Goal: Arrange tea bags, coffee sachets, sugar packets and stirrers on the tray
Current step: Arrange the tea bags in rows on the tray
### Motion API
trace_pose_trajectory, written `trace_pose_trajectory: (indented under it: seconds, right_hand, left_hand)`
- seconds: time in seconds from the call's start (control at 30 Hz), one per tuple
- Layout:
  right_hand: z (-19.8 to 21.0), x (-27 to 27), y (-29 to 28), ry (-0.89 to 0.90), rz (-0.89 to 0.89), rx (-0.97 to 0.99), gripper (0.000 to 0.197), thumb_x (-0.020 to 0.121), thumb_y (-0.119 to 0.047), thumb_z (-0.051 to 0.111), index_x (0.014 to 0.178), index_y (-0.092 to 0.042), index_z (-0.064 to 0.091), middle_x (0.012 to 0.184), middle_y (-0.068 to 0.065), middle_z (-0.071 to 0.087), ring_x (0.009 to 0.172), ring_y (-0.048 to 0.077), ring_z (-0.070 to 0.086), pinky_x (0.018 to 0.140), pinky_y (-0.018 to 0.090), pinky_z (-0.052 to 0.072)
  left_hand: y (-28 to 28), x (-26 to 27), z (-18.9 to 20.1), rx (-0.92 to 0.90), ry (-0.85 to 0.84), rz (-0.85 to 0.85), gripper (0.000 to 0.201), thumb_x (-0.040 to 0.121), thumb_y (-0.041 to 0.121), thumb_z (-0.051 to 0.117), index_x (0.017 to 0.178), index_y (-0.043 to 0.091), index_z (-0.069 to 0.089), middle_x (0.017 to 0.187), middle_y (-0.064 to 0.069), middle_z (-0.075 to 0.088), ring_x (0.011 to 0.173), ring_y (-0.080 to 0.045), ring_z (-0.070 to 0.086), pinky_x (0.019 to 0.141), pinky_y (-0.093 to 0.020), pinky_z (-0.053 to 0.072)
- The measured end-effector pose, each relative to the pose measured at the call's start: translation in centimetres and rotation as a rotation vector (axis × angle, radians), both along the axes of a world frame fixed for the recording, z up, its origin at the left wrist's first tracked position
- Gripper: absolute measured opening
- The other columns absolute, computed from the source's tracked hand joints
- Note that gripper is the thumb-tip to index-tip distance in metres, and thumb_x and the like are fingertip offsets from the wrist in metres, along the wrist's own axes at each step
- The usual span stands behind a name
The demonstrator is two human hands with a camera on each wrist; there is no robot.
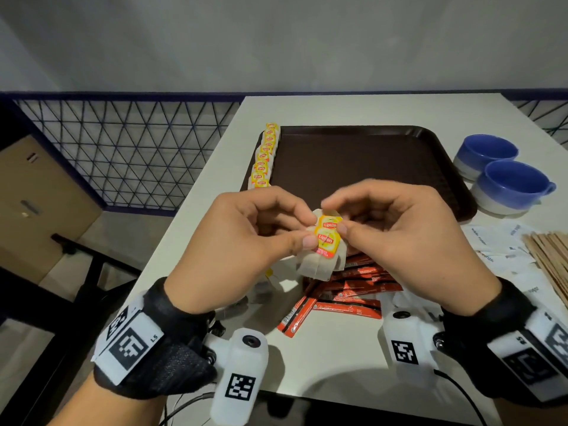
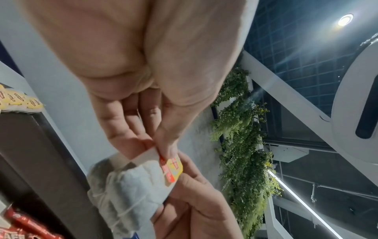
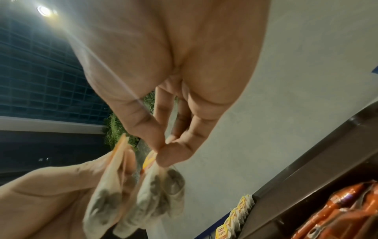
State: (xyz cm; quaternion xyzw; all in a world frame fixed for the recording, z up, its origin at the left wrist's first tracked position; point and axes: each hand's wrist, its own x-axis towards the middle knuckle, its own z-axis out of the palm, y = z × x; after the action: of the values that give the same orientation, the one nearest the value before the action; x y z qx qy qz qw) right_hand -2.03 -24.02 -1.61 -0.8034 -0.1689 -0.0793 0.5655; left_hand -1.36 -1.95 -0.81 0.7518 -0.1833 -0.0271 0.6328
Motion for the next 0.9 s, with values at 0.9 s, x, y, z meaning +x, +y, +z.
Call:
trace_pose_trajectory:
  seconds: [0.9]
  right_hand:
    - [0.6,-0.5,0.2,0.074,0.013,0.117,0.036,0.078,-0.011,0.088,0.112,-0.018,0.076,0.102,0.005,0.075,0.085,0.032,0.072,0.077,0.033,0.064]
  left_hand:
    - [-0.5,0.7,-1.4,0.090,-0.111,0.082,0.004,0.090,0.014,0.079,0.091,0.017,0.076,0.087,-0.006,0.076,0.084,-0.031,0.073,0.083,-0.050,0.061]
